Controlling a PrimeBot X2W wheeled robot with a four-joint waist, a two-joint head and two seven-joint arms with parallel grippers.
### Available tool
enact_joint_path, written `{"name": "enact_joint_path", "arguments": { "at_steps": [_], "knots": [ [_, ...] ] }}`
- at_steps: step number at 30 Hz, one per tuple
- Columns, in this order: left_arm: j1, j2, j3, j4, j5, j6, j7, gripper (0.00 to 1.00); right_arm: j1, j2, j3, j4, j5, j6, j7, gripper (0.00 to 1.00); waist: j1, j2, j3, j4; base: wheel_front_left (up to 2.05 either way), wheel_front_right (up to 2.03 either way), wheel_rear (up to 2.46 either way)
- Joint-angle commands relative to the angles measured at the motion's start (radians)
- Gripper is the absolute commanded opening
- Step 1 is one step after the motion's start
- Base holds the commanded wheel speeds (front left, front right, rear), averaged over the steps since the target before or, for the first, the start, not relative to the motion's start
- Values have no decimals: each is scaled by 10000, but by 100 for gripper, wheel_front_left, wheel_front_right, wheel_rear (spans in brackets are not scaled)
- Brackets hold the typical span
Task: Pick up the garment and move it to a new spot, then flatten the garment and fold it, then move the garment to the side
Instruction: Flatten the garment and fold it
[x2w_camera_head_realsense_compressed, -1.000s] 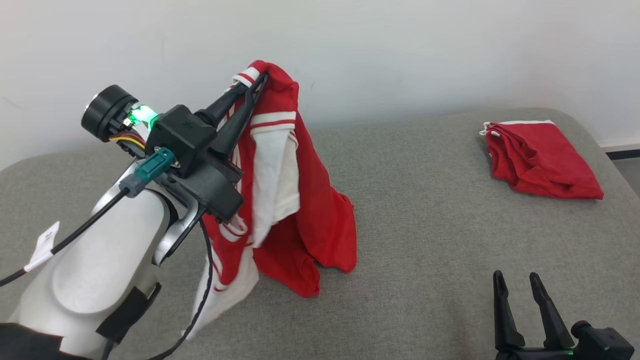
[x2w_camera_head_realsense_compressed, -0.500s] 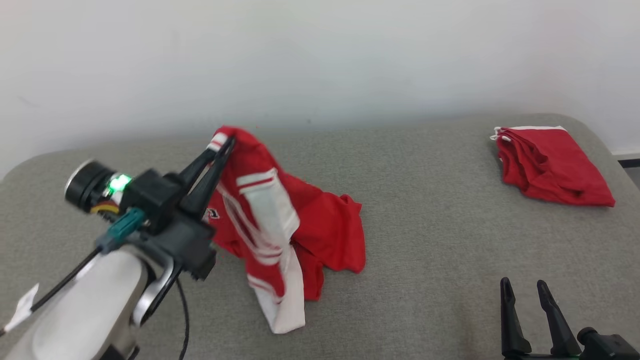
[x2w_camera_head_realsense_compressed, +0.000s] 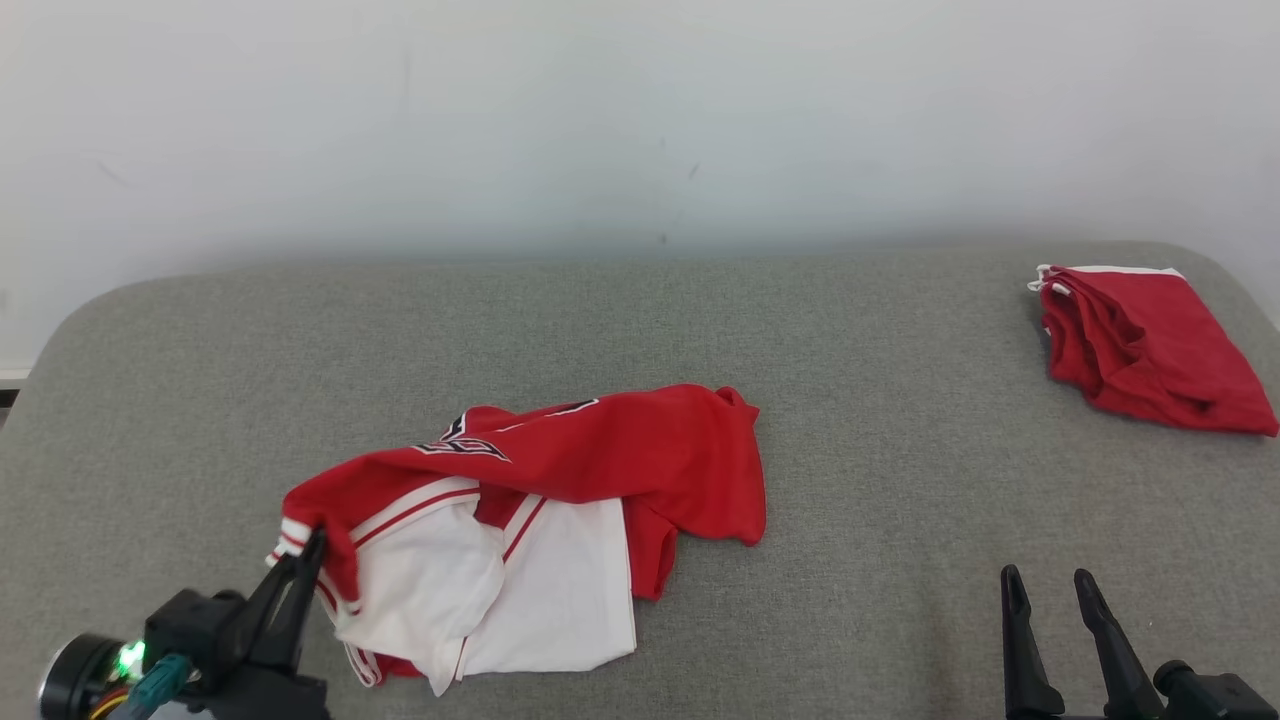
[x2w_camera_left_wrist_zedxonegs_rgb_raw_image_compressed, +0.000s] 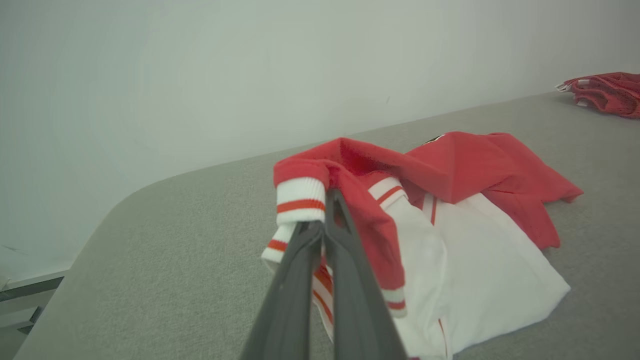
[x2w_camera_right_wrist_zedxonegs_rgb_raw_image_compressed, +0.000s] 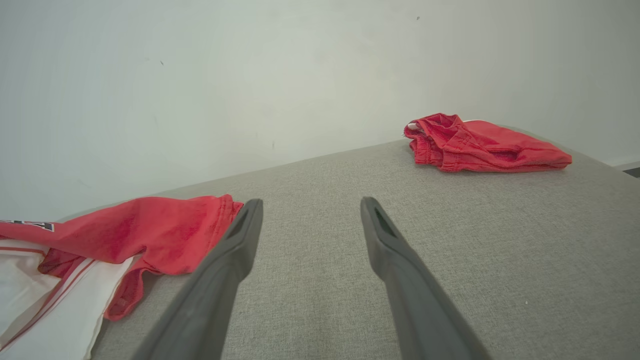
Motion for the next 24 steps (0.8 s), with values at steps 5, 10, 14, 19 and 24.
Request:
{"name": "enact_joint_path", "arguments": {
  "at_steps": [5, 10, 14, 19, 24],
  "knots": [
    [466, -162, 407, 790, -90, 141, -252, 0, -15, -169, 80, 96, 42, -23, -10, 100, 1, 0, 52, -57, 0, 0, 0],
    [615, -394, 1206, 1094, 153, 424, -321, 100, 69, -222, 42, 139, 58, -23, -10, 100, 1, 0, 14, -57, 0, 0, 0],
    [1067, -646, 2167, 701, 436, 672, -310, 100, 210, -176, -80, 133, 38, -23, -10, 100, 1, 0, -84, 66, 0, 0, 0],
    [1678, -1010, 3129, -115, 1024, 724, -313, 100, 227, -104, -129, 73, 4, -23, -10, 100, 1, 0, -163, 229, 0, 0, 0],
    [2204, -1714, 3987, -1292, 1830, 727, -314, 100, 167, -56, -101, -88, -25, -23, -10, 100, 1, 0, -211, 362, 0, 0, 0]
  ]
}}
